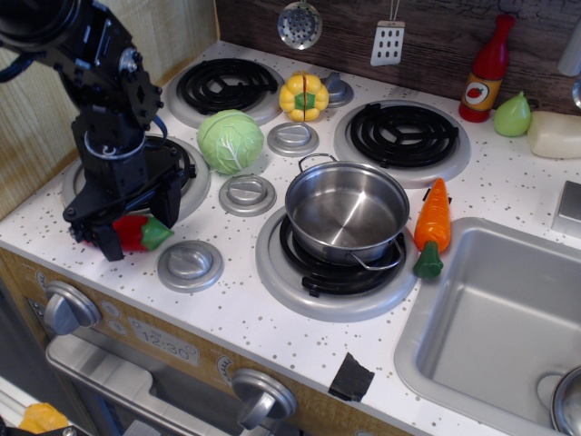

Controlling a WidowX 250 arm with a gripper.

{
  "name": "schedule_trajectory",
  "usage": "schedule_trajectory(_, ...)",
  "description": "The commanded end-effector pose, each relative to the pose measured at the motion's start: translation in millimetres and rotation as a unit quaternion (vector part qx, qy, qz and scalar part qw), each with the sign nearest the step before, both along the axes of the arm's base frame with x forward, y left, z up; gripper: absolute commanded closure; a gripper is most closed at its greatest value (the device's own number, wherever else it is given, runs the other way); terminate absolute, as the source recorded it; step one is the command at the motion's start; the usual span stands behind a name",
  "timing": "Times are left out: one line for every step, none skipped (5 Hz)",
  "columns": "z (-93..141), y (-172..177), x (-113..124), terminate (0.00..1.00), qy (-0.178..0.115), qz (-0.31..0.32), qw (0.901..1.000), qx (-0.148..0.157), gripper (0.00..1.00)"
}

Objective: Put pepper in pan

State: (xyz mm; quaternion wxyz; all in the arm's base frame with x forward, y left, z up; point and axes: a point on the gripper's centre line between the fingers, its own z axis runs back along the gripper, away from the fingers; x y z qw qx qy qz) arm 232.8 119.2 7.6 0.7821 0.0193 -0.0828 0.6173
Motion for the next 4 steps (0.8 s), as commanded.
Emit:
schedule_trajectory(-5.1,10.3,5.1,0.00,-0.018,-0.015,0.9997,-0.006,0.00)
schedule_trajectory(-4.2,9.3,6.1,0.00,-0.016,-0.016,0.9997,-0.009,1.00)
schedule_trajectory(17.7,-1.7,5.3,0.00,0.005,-0.016,0.9999,0.003,1.00)
schedule_trajectory(51.2,-17.7,5.0,0.00,0.037,-0.021,0.9988,0.023,1.00)
